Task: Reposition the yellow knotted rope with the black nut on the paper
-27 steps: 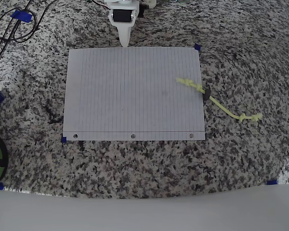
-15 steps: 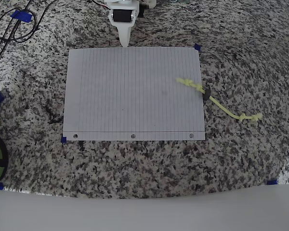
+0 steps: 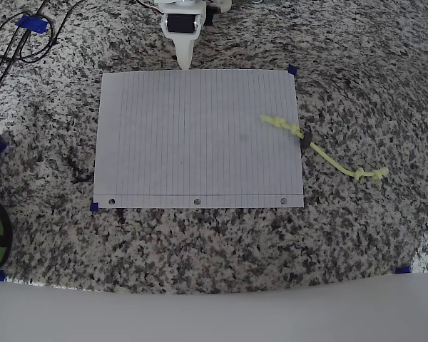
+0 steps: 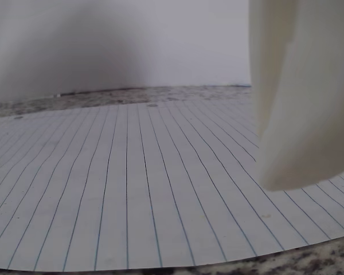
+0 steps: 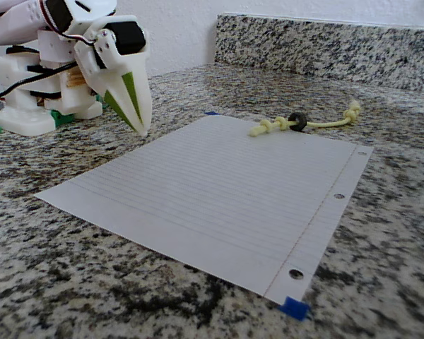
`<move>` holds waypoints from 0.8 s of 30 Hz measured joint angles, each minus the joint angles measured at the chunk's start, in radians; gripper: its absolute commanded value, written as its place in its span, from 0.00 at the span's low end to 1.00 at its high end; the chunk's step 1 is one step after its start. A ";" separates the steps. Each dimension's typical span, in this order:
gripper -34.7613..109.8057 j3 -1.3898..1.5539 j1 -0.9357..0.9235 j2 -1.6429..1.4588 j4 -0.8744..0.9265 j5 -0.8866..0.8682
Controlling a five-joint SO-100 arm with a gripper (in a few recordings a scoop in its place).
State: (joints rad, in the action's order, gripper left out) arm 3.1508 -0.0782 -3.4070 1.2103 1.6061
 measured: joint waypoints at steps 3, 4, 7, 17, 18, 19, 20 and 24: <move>0.24 0.000 0.000 0.000 0.000 0.000; 0.24 0.000 0.000 0.000 0.000 0.000; 0.24 0.000 0.000 0.000 0.000 0.000; 0.24 0.000 0.000 0.000 0.000 0.000; 0.24 0.000 0.000 0.000 0.000 0.000; 0.24 0.000 0.000 0.000 0.000 0.000; 0.24 0.000 0.000 0.000 0.000 0.000; 0.24 0.000 0.000 0.000 -0.026 0.000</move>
State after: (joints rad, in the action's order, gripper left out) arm 3.1508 -0.0782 -3.4070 1.1842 1.6061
